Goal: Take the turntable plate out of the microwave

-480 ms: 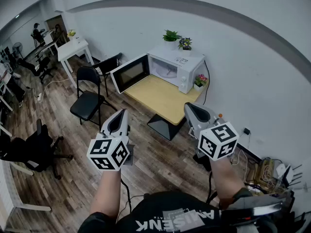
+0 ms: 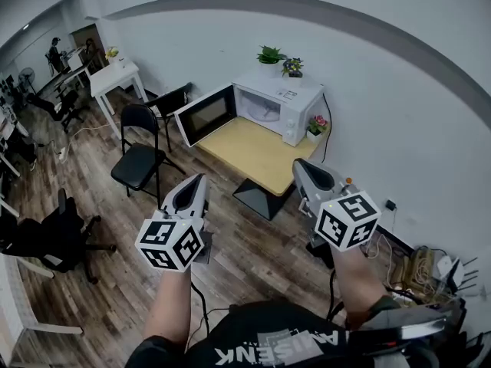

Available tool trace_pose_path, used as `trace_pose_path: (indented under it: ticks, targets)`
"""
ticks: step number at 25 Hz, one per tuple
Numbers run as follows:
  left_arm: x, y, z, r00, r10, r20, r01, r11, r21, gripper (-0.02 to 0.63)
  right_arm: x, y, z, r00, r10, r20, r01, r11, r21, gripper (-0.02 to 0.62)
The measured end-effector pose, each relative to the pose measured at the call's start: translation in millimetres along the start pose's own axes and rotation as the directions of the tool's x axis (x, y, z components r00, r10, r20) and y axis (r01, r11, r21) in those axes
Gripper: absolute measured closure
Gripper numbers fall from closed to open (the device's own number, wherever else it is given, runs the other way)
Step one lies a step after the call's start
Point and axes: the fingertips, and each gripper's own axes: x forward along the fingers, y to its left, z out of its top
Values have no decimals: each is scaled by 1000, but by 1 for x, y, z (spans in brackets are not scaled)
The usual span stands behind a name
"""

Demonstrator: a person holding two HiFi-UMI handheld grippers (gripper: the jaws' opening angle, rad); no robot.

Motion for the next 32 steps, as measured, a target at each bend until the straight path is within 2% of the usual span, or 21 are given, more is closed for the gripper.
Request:
trace_pose_path:
  ticks: [5,9,13,17,19,21,24,28,32]
  targets:
    - [-7,13,-5,1000,18,-7,-18,1000,-2,604,10,10,-6,1000,9,-7,-9,1000,-5,592]
    - [-16,27,-9,1000,25,-17,-25,1000,0,604,24,30,-14,999,13,-43,-18,993,-114,591]
    - [-31,49,1,999,39,35,-39,999,-3,604,40,53,-11,997,70,-21,-71,997,-41,591]
    - [-40,69,0,999,24,38,-23,999,-30,604,53,66,-18,999,41,-15,-42,996,-81,591]
    - [-41,77,-1,999,9,32,-8,1000,-30,604,59,70,-24,999,39,-14,-40,998,-54,591]
    - [-40,83,-1,1000,-9,25,10,999,-35,604,66,71,-29,999,33,-21,-33,999,-34,591]
    - [-33,91,2,1000,-13,25,14,999,-31,604,78,68,-30,999,30,-42,-32,998,-55,591]
    - [-13,110,3,1000,25,17,-24,1000,-8,604,103,51,-29,999,20,-37,-22,997,-77,591]
    - [17,134,8,997,73,14,-73,997,13,604,138,31,-19,999,49,-3,-49,997,-66,591]
